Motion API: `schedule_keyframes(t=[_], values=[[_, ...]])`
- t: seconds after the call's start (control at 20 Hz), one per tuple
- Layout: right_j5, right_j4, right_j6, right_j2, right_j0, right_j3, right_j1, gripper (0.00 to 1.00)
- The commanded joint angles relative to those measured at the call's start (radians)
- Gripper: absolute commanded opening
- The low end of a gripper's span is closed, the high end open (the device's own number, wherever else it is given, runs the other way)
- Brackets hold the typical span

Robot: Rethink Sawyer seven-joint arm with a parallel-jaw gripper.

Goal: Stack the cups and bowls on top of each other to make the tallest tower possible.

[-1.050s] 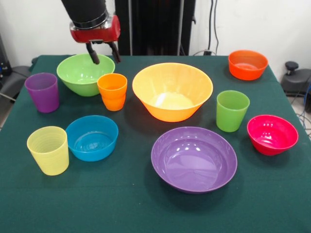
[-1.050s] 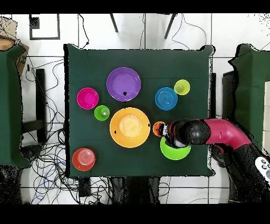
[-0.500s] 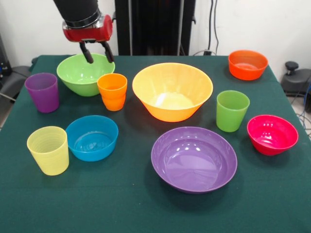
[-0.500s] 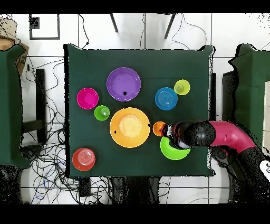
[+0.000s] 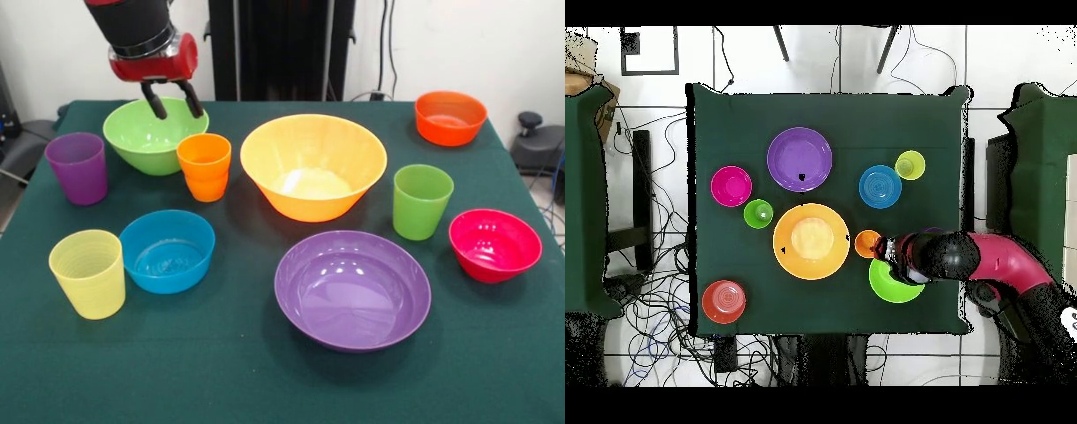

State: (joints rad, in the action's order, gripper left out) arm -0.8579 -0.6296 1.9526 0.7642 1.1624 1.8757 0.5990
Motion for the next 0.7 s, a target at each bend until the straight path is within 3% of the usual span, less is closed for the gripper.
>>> schedule_keyframes(t=[0.05, 0.5, 0.7], values=[[-0.061, -0.116, -0.321, -0.013, -0.006, -0.066, -0.028, 1.00], [-0.082, -0.135, -0.334, -0.006, 0.002, -0.076, -0.035, 1.00], [-0.147, -0.105, -0.402, 0.025, 0.023, -0.071, -0.024, 1.00]])
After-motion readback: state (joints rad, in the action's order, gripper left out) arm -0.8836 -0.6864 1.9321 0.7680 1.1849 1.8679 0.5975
